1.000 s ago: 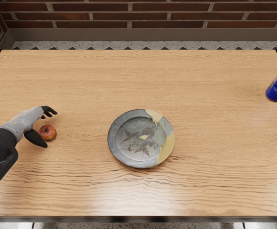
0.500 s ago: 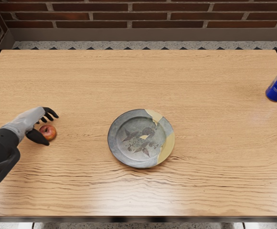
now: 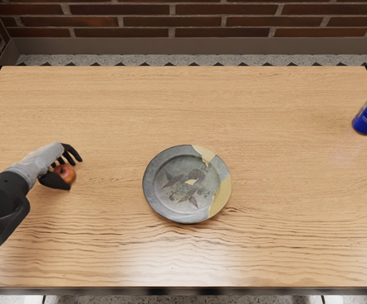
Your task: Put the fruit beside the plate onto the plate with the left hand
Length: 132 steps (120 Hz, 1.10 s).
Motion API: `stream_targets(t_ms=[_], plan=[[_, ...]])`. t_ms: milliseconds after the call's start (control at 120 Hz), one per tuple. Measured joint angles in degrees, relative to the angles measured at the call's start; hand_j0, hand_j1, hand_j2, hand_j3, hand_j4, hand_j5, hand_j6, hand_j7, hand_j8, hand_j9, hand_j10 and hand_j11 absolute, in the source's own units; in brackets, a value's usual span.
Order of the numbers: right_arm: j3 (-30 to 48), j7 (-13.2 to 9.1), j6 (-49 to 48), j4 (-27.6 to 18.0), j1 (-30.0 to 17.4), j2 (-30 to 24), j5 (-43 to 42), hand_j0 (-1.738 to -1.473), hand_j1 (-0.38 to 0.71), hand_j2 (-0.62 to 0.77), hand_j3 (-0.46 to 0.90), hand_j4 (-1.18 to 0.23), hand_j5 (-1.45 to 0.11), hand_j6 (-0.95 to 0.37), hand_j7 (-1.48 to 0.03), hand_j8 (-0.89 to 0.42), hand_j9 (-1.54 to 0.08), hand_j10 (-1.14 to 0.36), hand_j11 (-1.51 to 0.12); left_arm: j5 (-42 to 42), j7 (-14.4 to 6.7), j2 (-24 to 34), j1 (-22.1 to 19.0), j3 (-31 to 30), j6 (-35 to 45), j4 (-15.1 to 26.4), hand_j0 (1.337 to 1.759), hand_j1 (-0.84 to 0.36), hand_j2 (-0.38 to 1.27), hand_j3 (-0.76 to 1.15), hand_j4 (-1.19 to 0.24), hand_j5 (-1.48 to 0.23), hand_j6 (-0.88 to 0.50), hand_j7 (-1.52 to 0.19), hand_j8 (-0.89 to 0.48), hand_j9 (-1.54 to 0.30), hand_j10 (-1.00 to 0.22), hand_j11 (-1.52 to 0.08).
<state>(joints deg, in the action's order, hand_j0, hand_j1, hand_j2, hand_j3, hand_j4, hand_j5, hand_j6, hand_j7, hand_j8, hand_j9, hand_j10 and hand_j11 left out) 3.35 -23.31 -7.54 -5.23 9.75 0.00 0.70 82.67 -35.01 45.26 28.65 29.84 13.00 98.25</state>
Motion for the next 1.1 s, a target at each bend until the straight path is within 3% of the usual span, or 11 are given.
stream_targets(t_ms=[600, 608, 617, 642, 783, 850, 950, 1100], plan=[[0.0, 0.0, 0.02, 0.05, 0.0, 0.0, -0.01, -1.658, -0.35, 0.0, 0.0, 0.0, 0.0, 0.0, 0.0, 0.0, 0.0, 0.0, 0.0, 0.45, -0.02, -1.41, -0.61, 0.09, 0.14, 0.11, 1.654, -0.32, 0.26, 0.02, -0.66, -0.76, -0.63, -0.77, -0.5, -0.8, -0.58, -0.83], [0.0, 0.01, 0.02, 0.05, 0.0, 0.0, -0.01, -1.658, -0.35, 0.0, 0.0, 0.0, 0.0, 0.0, 0.0, 0.0, 0.0, 0.0, 0.0, 0.43, 0.02, -1.49, -0.62, 0.09, 0.2, 0.07, 1.652, -0.3, 0.34, -0.19, -0.67, -0.76, -0.62, -0.76, -0.5, -0.8, -0.58, -0.83], [0.0, 0.01, 0.02, 0.05, 0.0, 0.0, -0.01, -1.658, -0.35, 0.0, 0.0, 0.0, 0.0, 0.0, 0.0, 0.0, 0.0, 0.0, 0.0, 0.42, 0.02, -1.53, -0.61, 0.08, 0.19, 0.03, 1.654, -0.31, 0.3, -0.07, -0.67, -0.76, -0.62, -0.76, -0.49, -0.8, -0.59, -0.83], [0.0, 0.01, 0.03, 0.05, 0.0, 0.0, -0.01, -1.658, -0.35, 0.0, 0.0, 0.0, 0.0, 0.0, 0.0, 0.0, 0.0, 0.0, 0.0, 0.39, 0.02, -1.61, -0.61, 0.07, 0.16, -0.08, 1.653, -0.31, 0.23, 0.06, -0.66, -0.76, -0.62, -0.77, -0.48, -0.8, -0.59, -0.83], [0.06, 0.02, 0.03, 0.23, 0.0, 0.0, 0.0, -1.658, -0.35, 0.0, 0.0, 0.0, 0.0, 0.0, 0.0, 0.0, 0.0, 0.0, 0.0, 0.52, 0.04, -1.88, -0.75, 0.07, 0.15, -0.49, 1.641, -0.32, 0.12, 0.31, -0.67, -0.75, -0.6, -0.76, -0.45, -0.81, -0.56, -0.84], [0.07, 0.02, 0.03, 0.31, 0.0, 0.0, 0.0, -1.658, -0.35, 0.0, 0.0, 0.0, 0.0, 0.0, 0.0, 0.0, 0.0, 0.0, 0.0, 0.38, 0.0, -1.72, -0.79, 0.11, 0.18, -0.48, 1.624, -0.3, 0.11, 0.27, -0.67, -0.76, -0.61, -0.79, -0.45, -0.81, -0.58, -0.83], [0.08, 0.02, 0.03, 0.36, 0.0, 0.0, 0.01, -1.658, -0.35, 0.0, 0.0, 0.0, 0.0, 0.0, 0.0, 0.0, 0.0, 0.0, 0.0, 0.16, -0.04, -1.7, -0.7, 0.18, 0.13, -0.23, 1.646, -0.3, 0.17, 0.15, -0.68, -0.81, -0.6, -0.83, -0.45, -0.85, -0.58, -0.86], [0.09, 0.02, 0.02, 0.39, 0.0, 0.0, 0.01, -1.658, -0.35, 0.0, 0.0, 0.0, 0.0, 0.0, 0.0, 0.0, 0.0, 0.0, 0.0, -0.2, 0.01, -1.61, -0.7, 0.29, 0.02, -0.07, 1.657, -0.37, 0.3, 0.14, -0.7, -0.9, -0.54, -0.91, -0.39, -0.92, -0.52, -0.92]])
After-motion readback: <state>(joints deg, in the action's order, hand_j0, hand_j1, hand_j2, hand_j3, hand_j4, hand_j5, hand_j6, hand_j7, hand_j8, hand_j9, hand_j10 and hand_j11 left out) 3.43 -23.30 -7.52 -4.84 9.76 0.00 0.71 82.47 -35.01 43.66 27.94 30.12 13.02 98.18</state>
